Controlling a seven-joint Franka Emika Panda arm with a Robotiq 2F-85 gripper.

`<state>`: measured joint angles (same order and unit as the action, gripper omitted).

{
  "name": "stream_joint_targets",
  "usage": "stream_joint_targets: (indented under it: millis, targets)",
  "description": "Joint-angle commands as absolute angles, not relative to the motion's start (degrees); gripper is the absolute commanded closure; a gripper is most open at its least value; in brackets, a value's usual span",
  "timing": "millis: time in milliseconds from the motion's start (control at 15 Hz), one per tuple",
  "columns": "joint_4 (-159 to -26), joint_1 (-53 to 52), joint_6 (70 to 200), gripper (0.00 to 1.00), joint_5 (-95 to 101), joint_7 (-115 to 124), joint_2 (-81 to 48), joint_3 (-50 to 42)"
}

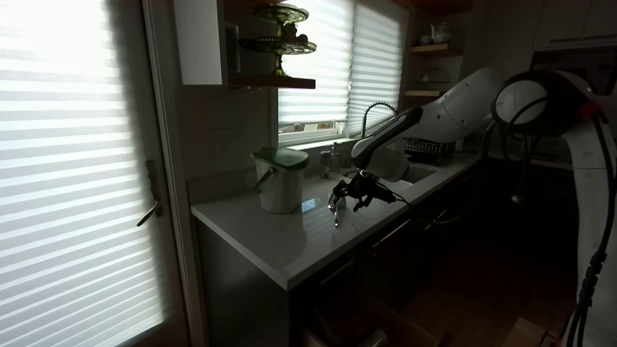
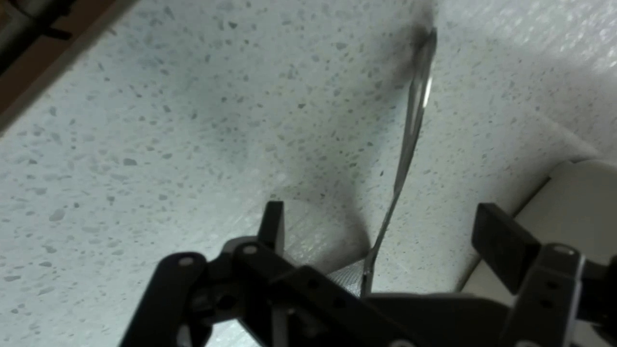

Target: Put the silver strainer in the open drawer

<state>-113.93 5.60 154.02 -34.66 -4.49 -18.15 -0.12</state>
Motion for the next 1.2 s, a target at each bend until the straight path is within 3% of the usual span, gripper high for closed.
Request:
stream_joint_targets:
  millis: [0,67,133,200,600,800,1133]
  targets:
    - [-109.7,7.5,154.6,0.05,-37.6,-4.0,-22.2,2.5]
    - [-108.9,7.6,154.6,0.14,-38.2,-3.9,-23.0,2.9]
    - [-108.1,7.7,154.9,0.29,-38.7,-4.0,-23.8,3.3]
    - [-107.4,7.7,155.0,0.31,-38.9,-3.8,-24.5,3.5]
    - [-104.3,7.9,156.7,0.8,-39.4,-3.0,-27.8,4.4]
    - [-104.2,7.7,156.2,0.99,-38.5,-2.0,-28.0,4.1]
    - [-108.0,7.5,154.6,0.99,-37.9,-0.3,-23.0,3.4]
